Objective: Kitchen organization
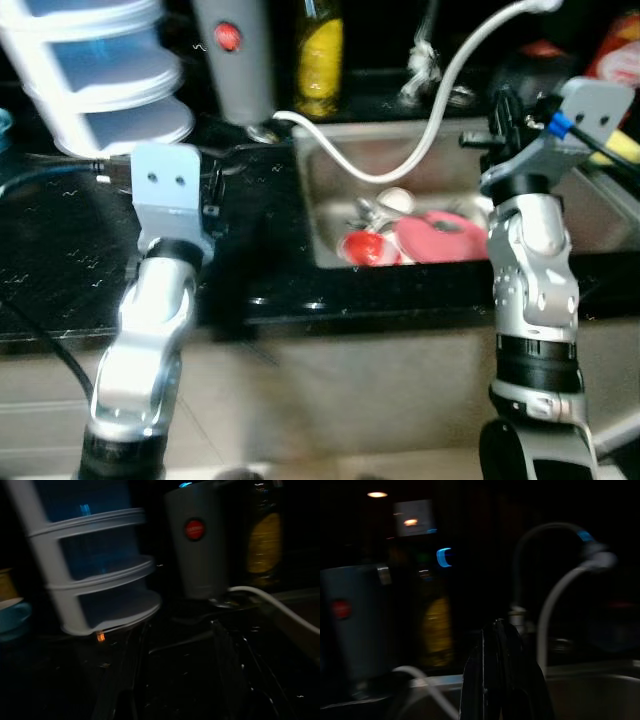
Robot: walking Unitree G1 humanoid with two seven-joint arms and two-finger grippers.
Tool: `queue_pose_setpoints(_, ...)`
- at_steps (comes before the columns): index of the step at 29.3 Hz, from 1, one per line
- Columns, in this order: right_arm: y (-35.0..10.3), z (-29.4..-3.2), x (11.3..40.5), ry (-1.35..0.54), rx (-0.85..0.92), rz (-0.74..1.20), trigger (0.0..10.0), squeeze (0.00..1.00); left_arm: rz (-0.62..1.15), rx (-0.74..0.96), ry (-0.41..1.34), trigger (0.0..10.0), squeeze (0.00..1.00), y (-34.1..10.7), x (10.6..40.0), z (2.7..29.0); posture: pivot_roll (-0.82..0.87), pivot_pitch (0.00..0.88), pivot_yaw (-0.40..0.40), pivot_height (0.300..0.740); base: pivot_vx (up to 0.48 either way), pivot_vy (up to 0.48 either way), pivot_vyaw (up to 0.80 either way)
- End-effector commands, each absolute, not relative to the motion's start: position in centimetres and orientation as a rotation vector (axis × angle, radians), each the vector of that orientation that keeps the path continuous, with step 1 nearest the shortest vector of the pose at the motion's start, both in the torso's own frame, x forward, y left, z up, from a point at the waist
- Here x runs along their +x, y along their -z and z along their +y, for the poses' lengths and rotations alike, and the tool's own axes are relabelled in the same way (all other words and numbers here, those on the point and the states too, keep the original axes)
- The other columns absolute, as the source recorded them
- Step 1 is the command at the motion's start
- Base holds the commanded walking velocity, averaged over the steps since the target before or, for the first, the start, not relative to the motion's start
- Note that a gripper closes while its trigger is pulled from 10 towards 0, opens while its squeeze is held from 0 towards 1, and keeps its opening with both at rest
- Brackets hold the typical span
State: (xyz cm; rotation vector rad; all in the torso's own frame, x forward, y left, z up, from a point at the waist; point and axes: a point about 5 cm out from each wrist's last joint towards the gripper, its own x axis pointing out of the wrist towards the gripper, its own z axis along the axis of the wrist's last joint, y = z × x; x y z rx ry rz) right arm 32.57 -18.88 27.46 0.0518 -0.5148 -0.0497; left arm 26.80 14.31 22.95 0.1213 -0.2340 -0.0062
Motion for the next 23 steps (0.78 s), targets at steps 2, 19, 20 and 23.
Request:
queue_pose_setpoints(2,-27.7,-19.18,32.54,0.061,0.062,-0.521,10.0,0.0,-0.221,0.122,0.011,10.0,0.0,-22.64,26.95,14.1,0.11,0.0,0.01,0.74,0.0,0.0,0.0)
queue_pose_setpoints(19,-27.31,-19.18,32.54,0.062,0.064,-0.508,10.0,0.0,-0.213,0.126,0.006,10.0,0.0,-22.4,26.84,14.16,0.12,0.0,0.011,0.74,0.0,0.0,0.0)
queue_pose_setpoints(20,-27.24,-19.19,32.52,0.062,0.062,-0.506,10.0,0.0,-0.211,0.126,0.005,10.0,0.0,-22.34,26.81,14.19,0.12,0.0,0.011,0.74,0.0,0.0,0.0)
queue_pose_setpoints(23,-27.16,-19.19,32.51,0.062,0.06,-0.504,10.0,0.0,-0.21,0.127,0.004,10.0,0.0,-22.3,26.79,14.22,0.12,0.0,0.011,0.74,0.0,0.0,0.0)
